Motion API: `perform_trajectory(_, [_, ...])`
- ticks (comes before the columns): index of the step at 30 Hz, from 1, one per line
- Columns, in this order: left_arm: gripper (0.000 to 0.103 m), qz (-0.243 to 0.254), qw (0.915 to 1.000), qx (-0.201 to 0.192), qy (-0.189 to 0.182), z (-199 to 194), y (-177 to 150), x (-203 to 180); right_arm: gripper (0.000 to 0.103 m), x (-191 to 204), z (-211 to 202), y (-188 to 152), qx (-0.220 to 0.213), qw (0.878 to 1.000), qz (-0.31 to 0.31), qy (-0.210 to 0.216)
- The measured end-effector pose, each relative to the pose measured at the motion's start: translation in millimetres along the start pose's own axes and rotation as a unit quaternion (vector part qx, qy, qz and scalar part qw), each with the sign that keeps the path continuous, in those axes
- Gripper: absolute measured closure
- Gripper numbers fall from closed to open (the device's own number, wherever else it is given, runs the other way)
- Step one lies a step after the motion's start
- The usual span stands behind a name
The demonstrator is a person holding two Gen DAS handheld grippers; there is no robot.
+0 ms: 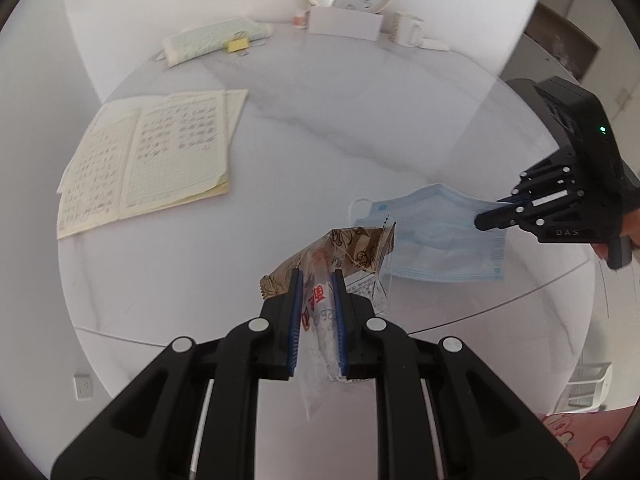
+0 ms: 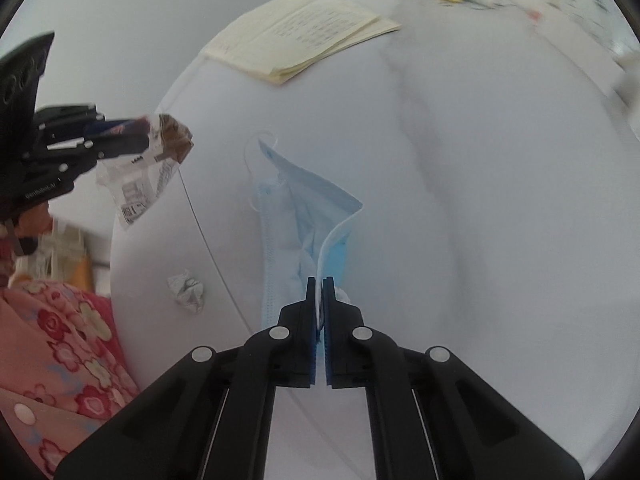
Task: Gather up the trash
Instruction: 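Carry packet and mask over the bin and open the left tool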
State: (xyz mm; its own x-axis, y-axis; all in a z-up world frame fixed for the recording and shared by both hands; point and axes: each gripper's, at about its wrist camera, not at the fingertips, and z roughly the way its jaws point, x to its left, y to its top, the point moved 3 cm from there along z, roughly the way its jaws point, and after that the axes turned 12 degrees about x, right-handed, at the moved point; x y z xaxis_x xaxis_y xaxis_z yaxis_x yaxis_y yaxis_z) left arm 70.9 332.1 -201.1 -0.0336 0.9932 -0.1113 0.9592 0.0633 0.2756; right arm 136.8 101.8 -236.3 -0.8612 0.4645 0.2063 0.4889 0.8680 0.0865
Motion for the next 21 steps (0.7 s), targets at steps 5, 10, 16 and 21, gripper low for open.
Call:
perform_trajectory(5, [0.089,0.081,0.9964,-0.01,-0.024,-10.8,2.6,-67.8,0.1,-13.7,-40.4,-94.0,-0.075,0.989,0.124,-0.014])
perform_trajectory(10, [0.089,0.173,0.9829,-0.005,-0.063,-13.8,-1.8,-154.5,0.1,-17.6,-66.6,-213.7,-0.125,0.958,0.255,-0.031])
perform_trajectory(16, [0.089,0.298,0.9474,0.016,-0.116,-10.7,-27.3,-282.4,0.1,0.3,-79.4,-365.8,-0.149,0.902,0.401,-0.05])
perform_trajectory(21, [0.089,0.383,0.9079,0.046,-0.164,-4.9,-68.3,-392.1,0.1,22.1,-82.3,-472.5,-0.156,0.857,0.488,-0.063])
